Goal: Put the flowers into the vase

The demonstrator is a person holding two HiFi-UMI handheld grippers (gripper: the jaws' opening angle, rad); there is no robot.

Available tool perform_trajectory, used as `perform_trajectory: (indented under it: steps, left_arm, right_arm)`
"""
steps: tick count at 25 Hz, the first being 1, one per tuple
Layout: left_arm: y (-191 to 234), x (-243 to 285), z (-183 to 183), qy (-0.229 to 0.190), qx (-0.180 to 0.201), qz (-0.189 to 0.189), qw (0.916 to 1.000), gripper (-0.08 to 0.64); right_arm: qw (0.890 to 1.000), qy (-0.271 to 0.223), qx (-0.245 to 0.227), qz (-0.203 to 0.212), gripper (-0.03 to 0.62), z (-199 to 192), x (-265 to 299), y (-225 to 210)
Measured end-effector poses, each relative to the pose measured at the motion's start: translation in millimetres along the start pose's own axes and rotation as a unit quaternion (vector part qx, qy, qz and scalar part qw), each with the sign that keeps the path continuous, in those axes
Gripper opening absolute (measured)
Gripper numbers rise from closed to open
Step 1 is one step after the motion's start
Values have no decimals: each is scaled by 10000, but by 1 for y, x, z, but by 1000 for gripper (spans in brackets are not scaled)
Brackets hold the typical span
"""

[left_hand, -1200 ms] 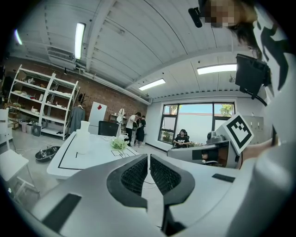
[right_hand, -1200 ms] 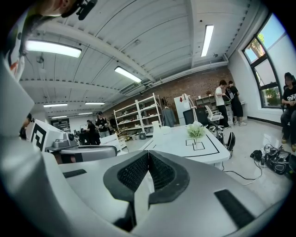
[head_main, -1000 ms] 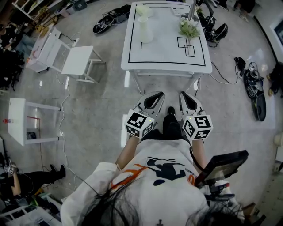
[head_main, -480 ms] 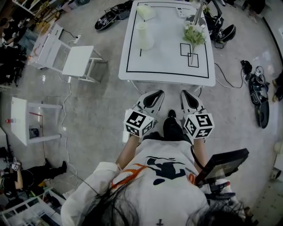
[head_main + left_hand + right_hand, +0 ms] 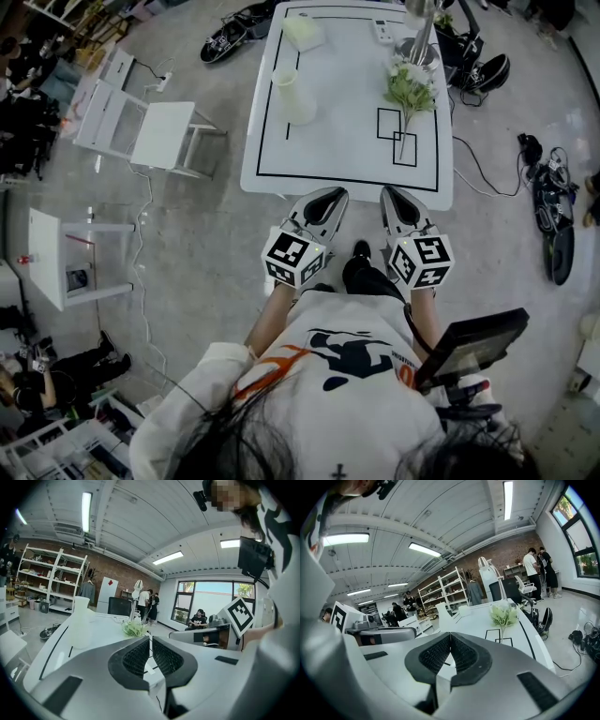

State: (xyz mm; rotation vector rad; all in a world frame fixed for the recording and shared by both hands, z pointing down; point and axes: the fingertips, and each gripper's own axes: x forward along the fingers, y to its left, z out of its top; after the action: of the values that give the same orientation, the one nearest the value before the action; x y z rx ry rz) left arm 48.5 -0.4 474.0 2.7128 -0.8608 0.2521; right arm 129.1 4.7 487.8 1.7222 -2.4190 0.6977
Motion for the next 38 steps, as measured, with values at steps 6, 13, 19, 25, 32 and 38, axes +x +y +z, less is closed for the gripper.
perform_trajectory:
  steps: [6, 13, 19, 25, 32, 38]
  left_arm:
    - [8, 29, 4, 100, -15, 85, 9999, 9]
    - [14, 53, 9, 106, 14, 230, 9997, 9]
    - [18, 60, 14, 90, 20, 311, 9995, 9]
    - [26, 71, 20, 71, 39, 276, 9996, 9]
    - [35, 100, 28, 189, 189, -175, 9995, 9]
    - [53, 123, 35, 312, 310, -575, 9974, 9]
  right_arm:
    - [9999, 118, 26, 93, 14, 8, 20, -28]
    - [9995, 177, -18, 245, 14, 16, 38, -54]
    - [9993, 199, -62, 301, 14, 21, 45, -62]
    - [9995, 236, -128, 179, 14, 23, 47, -73]
    - [9994, 211, -47, -262, 14, 33, 56, -99]
    - [9963, 407, -302, -697, 15, 33, 80, -121]
